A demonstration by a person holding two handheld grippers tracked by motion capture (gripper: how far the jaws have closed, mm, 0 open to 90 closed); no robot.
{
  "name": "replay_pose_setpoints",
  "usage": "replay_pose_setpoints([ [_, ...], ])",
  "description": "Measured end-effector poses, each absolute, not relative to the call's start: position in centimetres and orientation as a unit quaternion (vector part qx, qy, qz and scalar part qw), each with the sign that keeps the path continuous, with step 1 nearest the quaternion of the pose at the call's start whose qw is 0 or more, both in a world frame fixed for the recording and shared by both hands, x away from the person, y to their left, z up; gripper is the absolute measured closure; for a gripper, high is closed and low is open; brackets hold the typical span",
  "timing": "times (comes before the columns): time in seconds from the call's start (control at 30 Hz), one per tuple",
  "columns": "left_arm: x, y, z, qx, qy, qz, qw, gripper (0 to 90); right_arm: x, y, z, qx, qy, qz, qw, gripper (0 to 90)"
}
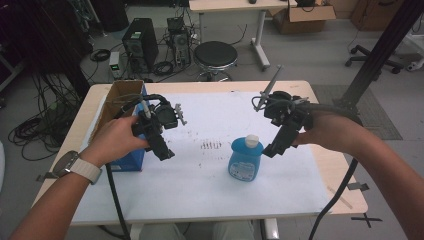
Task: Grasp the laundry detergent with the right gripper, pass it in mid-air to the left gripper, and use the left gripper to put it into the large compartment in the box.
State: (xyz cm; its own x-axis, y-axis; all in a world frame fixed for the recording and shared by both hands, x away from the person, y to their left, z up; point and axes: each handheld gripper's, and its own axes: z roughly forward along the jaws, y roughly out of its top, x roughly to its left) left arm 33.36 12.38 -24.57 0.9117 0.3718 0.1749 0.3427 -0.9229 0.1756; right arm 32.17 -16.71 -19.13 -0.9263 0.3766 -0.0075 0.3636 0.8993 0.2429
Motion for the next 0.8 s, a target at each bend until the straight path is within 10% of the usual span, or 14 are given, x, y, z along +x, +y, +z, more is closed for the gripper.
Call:
replay_pose_setpoints([
  [0.8,33.4,12.7,-24.6,0.974,0.187,0.104,0.072,5.1,32.6,-18.5,-22.9,0.191,0.964,0.18,0.03,6.2],
])
